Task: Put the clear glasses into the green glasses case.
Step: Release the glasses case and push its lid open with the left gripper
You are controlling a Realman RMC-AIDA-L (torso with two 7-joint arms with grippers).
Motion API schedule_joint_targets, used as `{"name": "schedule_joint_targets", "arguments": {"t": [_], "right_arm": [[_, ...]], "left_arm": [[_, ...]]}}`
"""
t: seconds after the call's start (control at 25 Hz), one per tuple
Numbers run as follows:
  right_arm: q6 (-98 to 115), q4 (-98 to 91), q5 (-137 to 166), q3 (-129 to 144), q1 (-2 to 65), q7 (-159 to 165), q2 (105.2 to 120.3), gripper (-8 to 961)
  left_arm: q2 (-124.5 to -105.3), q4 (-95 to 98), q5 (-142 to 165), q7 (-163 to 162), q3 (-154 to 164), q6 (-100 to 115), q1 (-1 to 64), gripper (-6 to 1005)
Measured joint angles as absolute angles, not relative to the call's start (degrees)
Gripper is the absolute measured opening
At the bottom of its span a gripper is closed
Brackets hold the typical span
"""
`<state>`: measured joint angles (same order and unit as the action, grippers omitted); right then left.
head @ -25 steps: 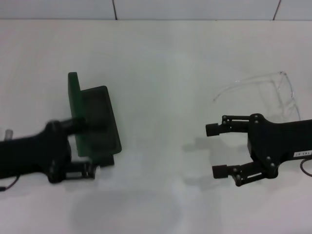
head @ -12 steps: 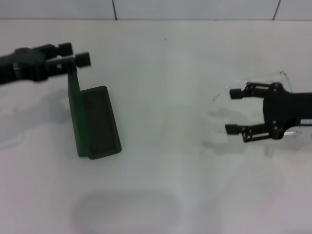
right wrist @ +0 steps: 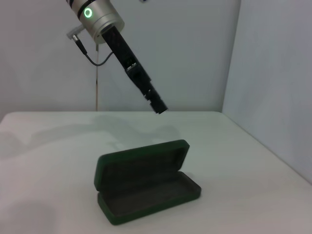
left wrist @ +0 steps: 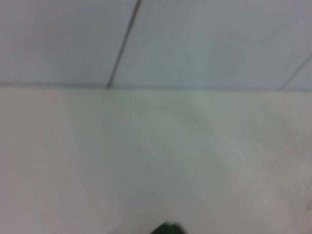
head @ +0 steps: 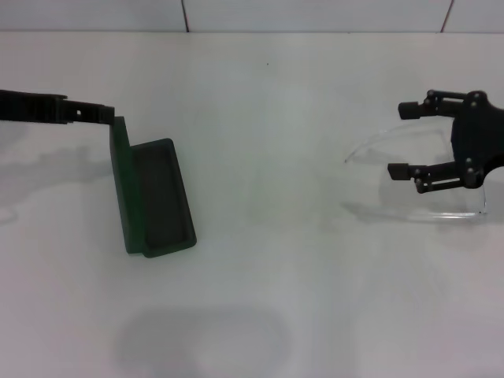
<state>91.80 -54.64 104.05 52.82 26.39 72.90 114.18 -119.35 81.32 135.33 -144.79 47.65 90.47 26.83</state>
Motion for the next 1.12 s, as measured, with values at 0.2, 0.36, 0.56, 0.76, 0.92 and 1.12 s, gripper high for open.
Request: {"name": "schedule_joint_targets", "arguments": {"t": [0.2, 0.36, 0.56, 0.76, 0.92, 1.12], "right_arm": [[91.6, -55.2, 104.1, 52.8, 26.8, 73.0, 113.18, 885], [92.0, -55.5, 104.1, 52.8, 27.2, 73.0, 112.91, 885], [92.4, -56.2, 104.1, 52.8, 27.8, 73.0, 112.68, 886], [92.5, -56.4, 104.1, 52.8, 27.7, 72.9, 112.48, 886], [92.6, -56.4, 104.1, 52.8, 27.5, 72.6, 112.41, 886], [93.6, -56.4, 103.7, 52.6, 27.1, 72.5, 112.18, 886]], "left_arm": [[-119.38, 82.7, 141.6, -151.2, 51.2, 90.5, 28.2, 774], [-119.44, 82.3, 143.3, -153.6, 54.0, 90.5, 28.5, 757], [-119.61, 80.8, 145.8, -155.5, 57.4, 89.7, 28.6, 735], [-119.65, 77.4, 146.1, -156.6, 59.9, 87.7, 30.0, 713], [-119.68, 74.4, 146.5, -156.9, 60.8, 86.2, 31.4, 696], [-119.70, 73.4, 148.6, -158.3, 60.8, 85.7, 32.3, 674]]}}
